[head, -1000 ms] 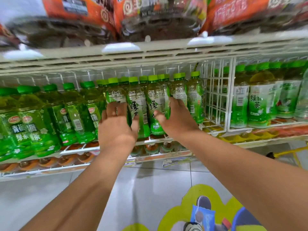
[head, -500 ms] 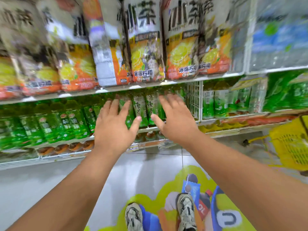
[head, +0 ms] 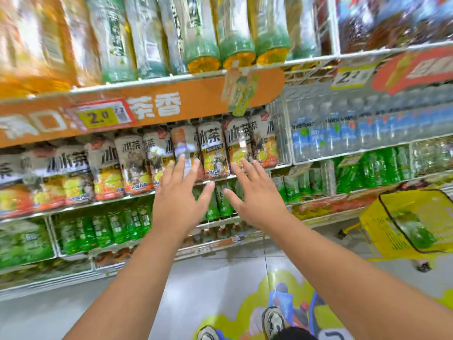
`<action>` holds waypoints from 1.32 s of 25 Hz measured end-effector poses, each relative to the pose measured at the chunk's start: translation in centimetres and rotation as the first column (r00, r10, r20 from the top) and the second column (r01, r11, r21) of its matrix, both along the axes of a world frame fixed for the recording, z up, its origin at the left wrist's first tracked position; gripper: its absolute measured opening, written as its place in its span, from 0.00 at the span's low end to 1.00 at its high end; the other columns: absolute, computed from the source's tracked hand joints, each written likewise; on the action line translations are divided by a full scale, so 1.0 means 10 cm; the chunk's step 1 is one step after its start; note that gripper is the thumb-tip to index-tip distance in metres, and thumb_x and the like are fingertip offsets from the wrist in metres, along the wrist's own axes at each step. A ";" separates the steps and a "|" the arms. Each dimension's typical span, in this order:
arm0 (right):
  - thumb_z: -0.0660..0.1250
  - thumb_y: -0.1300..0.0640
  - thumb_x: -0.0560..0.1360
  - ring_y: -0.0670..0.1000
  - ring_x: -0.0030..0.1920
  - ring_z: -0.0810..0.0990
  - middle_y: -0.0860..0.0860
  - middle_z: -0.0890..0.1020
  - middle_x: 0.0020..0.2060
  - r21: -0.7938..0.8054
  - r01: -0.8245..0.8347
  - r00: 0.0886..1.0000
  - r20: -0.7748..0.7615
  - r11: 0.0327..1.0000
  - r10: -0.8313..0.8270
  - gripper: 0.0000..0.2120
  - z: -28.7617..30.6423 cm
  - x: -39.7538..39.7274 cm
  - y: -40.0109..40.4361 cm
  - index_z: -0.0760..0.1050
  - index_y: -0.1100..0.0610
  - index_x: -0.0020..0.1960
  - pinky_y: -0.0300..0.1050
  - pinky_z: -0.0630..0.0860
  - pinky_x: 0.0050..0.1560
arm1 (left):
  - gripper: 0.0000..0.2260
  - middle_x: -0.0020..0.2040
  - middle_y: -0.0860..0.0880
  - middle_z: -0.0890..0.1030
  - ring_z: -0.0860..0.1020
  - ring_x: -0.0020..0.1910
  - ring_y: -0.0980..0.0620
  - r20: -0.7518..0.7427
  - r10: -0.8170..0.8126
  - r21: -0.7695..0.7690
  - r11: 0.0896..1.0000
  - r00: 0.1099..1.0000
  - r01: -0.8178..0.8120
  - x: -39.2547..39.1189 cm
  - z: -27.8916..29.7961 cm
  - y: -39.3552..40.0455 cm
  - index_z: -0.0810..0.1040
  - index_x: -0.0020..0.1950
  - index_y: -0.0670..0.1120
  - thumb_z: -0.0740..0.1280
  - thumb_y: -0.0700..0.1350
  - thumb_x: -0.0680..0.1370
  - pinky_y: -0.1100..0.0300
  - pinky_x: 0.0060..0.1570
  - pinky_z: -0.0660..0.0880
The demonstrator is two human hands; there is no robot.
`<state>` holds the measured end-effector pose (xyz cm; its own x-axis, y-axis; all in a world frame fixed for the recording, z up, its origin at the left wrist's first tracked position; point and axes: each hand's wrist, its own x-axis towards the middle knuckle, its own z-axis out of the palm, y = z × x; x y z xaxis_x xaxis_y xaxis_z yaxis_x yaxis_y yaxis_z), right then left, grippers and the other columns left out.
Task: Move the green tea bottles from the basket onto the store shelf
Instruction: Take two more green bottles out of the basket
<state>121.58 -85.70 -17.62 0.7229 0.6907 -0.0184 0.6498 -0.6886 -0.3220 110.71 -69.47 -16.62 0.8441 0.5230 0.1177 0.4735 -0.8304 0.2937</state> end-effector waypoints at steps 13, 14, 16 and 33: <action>0.53 0.32 0.82 0.49 0.84 0.42 0.44 0.49 0.85 0.208 0.132 0.991 -0.001 0.969 -0.135 0.35 1.33 -0.03 -0.05 0.50 0.42 0.85 0.56 0.48 0.82 | 0.33 0.84 0.57 0.43 0.42 0.82 0.52 0.079 -0.213 0.040 0.977 0.974 0.211 0.09 1.41 0.26 0.50 0.83 0.62 0.51 0.71 0.80 0.45 0.80 0.47; 0.54 0.32 0.83 0.49 0.84 0.42 0.43 0.48 0.85 0.210 0.151 0.988 -0.006 0.966 -0.153 0.34 1.40 -0.01 -0.05 0.50 0.42 0.85 0.56 0.48 0.82 | 0.33 0.84 0.57 0.43 0.42 0.82 0.52 0.076 -0.237 0.027 0.971 0.968 0.236 0.12 1.48 0.27 0.50 0.83 0.62 0.51 0.71 0.80 0.45 0.80 0.47; 0.53 0.32 0.83 0.48 0.84 0.41 0.43 0.48 0.85 0.202 0.188 0.981 0.000 0.961 -0.192 0.35 1.53 0.02 -0.07 0.49 0.41 0.85 0.56 0.48 0.82 | 0.32 0.84 0.58 0.44 0.42 0.82 0.54 0.087 -0.295 -0.011 0.955 0.952 0.297 0.18 1.62 0.28 0.50 0.83 0.63 0.52 0.70 0.80 0.45 0.80 0.48; 0.51 0.30 0.82 0.48 0.84 0.42 0.43 0.49 0.85 0.241 0.610 0.766 0.062 0.755 -0.640 0.37 2.00 0.11 -2.19 0.47 0.42 0.85 0.56 0.48 0.83 | 0.33 0.84 0.58 0.46 0.44 0.82 0.54 0.072 -0.712 0.047 0.702 0.698 0.711 1.39 2.02 -1.51 0.53 0.82 0.63 0.52 0.71 0.79 0.45 0.79 0.50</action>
<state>122.69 -107.64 2.40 0.9792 0.0616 0.1935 0.1424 -0.8879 -0.4375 124.64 -84.54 3.60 0.9512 -0.2322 0.2030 -0.2846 -0.9145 0.2877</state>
